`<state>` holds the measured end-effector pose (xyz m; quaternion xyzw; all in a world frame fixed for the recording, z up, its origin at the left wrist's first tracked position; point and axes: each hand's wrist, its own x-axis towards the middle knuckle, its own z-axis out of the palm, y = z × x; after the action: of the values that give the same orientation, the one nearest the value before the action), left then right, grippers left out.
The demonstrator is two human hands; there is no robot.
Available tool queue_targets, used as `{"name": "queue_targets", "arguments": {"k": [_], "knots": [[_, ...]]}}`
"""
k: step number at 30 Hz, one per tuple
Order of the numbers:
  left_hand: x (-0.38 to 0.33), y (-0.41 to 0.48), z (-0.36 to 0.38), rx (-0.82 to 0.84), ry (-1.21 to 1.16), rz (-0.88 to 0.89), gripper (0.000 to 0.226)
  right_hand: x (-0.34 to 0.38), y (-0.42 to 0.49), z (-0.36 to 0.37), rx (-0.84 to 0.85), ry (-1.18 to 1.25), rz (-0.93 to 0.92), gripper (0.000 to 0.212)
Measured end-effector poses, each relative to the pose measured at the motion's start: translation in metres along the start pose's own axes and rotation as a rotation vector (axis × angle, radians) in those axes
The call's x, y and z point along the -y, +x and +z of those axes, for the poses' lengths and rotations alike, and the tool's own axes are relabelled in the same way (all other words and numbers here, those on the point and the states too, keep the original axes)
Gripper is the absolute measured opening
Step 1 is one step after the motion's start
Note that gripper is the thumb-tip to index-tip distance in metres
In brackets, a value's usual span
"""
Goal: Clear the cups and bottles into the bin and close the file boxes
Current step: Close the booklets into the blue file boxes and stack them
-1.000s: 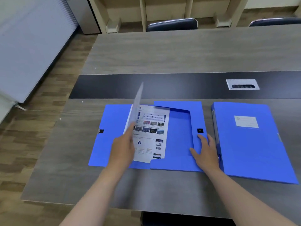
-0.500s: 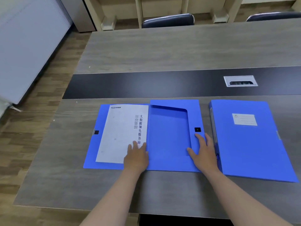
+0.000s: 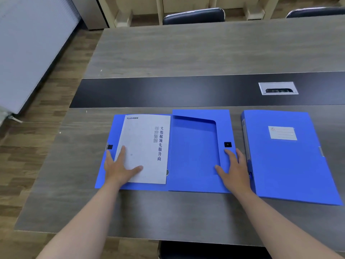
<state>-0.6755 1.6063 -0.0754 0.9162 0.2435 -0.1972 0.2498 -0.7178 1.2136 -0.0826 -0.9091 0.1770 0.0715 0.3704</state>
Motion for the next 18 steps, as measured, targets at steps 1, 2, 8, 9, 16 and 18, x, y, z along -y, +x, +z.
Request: {"name": "queue_targets", "arguments": {"k": [1, 2, 8, 9, 16, 18], "knots": [[-0.002, 0.001, 0.003, 0.011, 0.000, -0.002, 0.115, 0.000, 0.000, 0.000, -0.002, -0.005, 0.003, 0.070], [-0.005, 0.002, 0.008, 0.014, 0.017, 0.007, 0.114, 0.000, 0.000, 0.000, -0.004, -0.010, 0.005, 0.070], [-0.032, -0.020, 0.034, -0.001, 0.197, 0.105, 0.104, 0.000, -0.001, 0.002, -0.019, -0.032, 0.003, 0.070], [-0.039, -0.025, 0.038, 0.005, 0.231, 0.120, 0.103, 0.001, -0.001, 0.002, -0.020, -0.031, 0.005, 0.070], [-0.093, -0.044, 0.068, 0.134, 0.220, 0.242, 0.072, 0.000, -0.002, 0.001, -0.009, -0.018, 0.005, 0.071], [-0.108, -0.047, 0.072, 0.199, 0.189, 0.275, 0.064, 0.001, -0.002, 0.000, -0.009, -0.018, 0.001, 0.071]]}}
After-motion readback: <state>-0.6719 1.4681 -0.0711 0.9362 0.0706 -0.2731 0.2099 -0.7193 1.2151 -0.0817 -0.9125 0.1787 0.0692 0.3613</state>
